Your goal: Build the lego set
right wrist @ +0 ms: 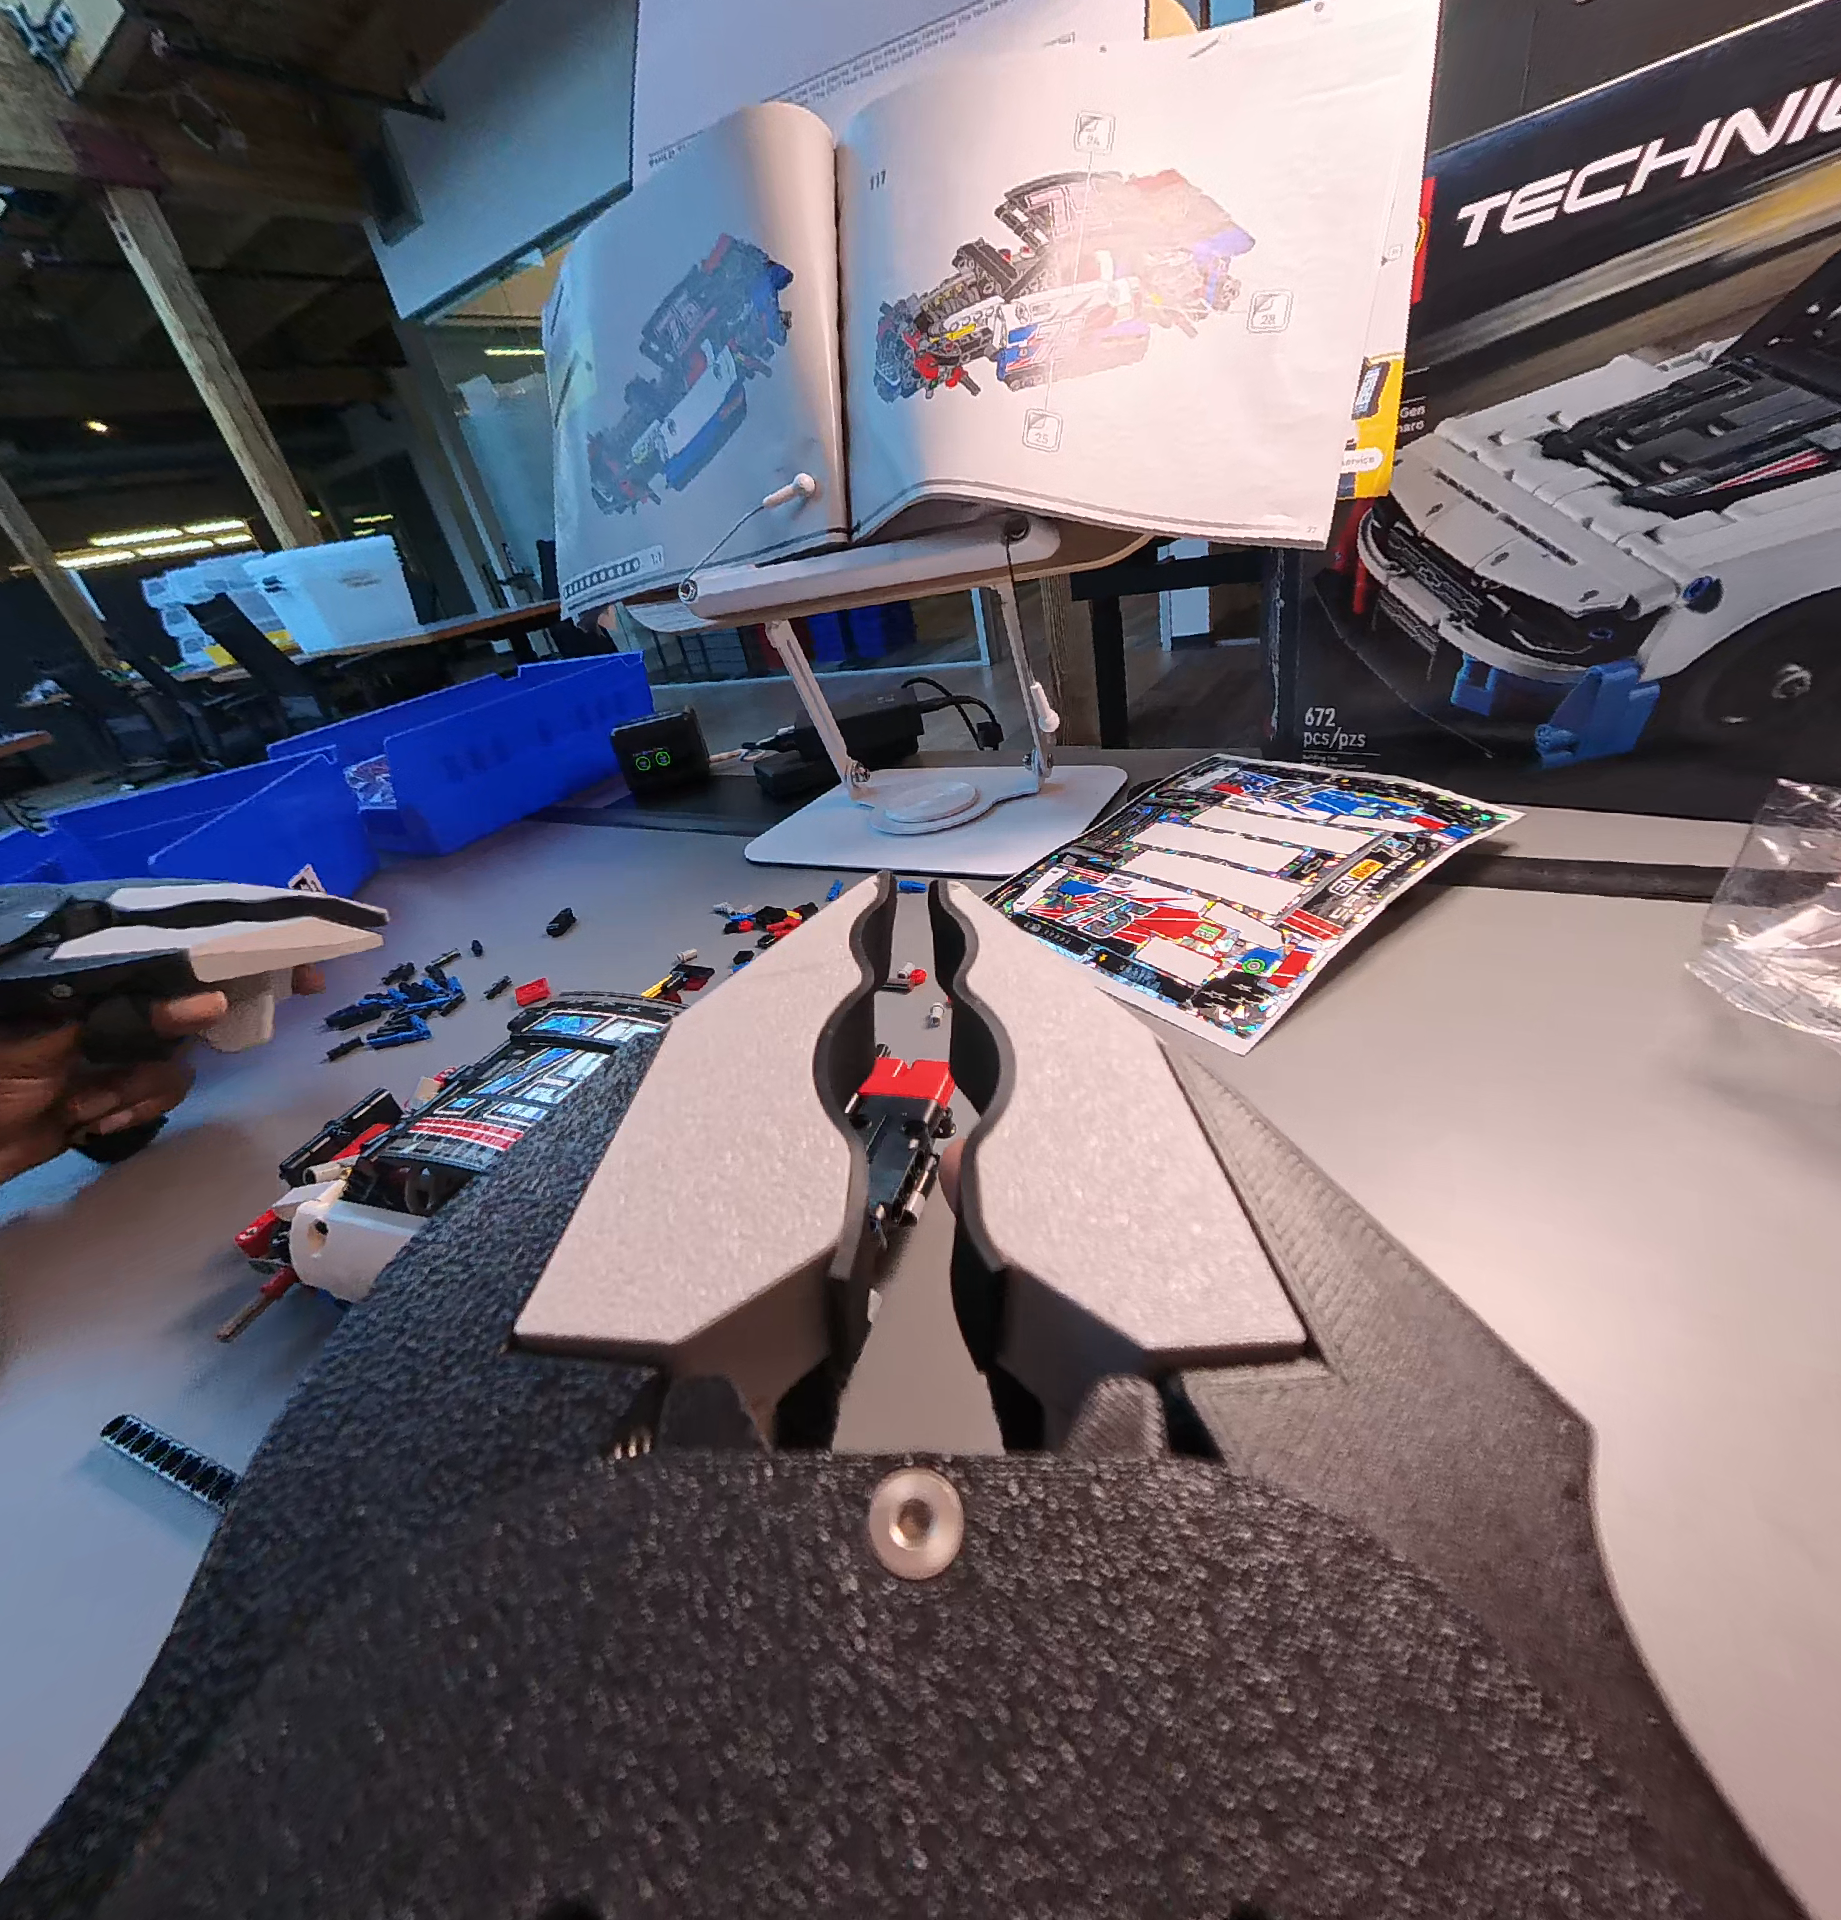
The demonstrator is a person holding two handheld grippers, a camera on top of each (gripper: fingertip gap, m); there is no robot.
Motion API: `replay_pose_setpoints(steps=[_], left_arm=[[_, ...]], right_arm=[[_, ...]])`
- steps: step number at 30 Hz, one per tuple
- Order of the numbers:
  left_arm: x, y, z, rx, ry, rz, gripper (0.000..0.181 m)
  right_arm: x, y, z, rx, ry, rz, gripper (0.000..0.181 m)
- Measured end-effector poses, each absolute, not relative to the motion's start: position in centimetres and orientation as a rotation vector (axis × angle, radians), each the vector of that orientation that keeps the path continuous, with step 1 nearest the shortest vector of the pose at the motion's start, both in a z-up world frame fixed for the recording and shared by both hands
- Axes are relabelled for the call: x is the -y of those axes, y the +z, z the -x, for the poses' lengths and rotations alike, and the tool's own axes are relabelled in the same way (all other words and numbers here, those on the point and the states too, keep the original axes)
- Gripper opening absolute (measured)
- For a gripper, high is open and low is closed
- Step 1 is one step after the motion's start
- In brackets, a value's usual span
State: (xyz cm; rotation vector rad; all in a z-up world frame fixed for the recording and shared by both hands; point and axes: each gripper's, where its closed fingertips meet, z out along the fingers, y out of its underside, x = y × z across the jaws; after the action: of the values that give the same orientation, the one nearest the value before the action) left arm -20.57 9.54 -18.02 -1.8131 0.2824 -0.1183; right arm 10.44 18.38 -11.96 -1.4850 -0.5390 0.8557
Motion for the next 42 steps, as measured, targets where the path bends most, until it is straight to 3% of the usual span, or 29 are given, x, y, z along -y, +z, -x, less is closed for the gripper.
replay_pose_setpoints(steps=[13,28,30,34,36,39,42], left_arm=[[-20.1,-23.6,16.4,-0.665,-0.215,2.207,0.011],[-21.6,-24.1,16.8,-0.755,-0.148,2.212,0.004],[-20.7,-22.2,16.3,-0.743,-0.195,2.151,0.004],[-16.5,-17.6,14.7,-0.728,-0.339,2.040,0.004],[-13.5,-16.0,13.8,-0.747,-0.411,1.998,0.004],[-8.2,-14.9,11.7,-0.824,-0.574,1.970,0.004],[-3.5,-16.1,9.6,-0.931,-0.689,2.015,0.004]], right_arm=[[-18.2,-11.7,-10.7,0.523,0.891,1.483,0.005],[-17.6,-12.5,-9.6,0.631,0.880,1.501,0.008],[-16.5,-13.2,-8.4,0.776,0.831,1.490,0.016],[-13.1,-16.1,-5.6,1.207,0.738,1.478,0.074],[-12.6,-17.2,-5.0,1.345,0.649,1.473,0.088],[-12.4,-19.1,-4.3,1.515,0.461,1.457,0.094],[-12.3,-19.8,-3.0,1.566,0.413,1.459,0.087]])
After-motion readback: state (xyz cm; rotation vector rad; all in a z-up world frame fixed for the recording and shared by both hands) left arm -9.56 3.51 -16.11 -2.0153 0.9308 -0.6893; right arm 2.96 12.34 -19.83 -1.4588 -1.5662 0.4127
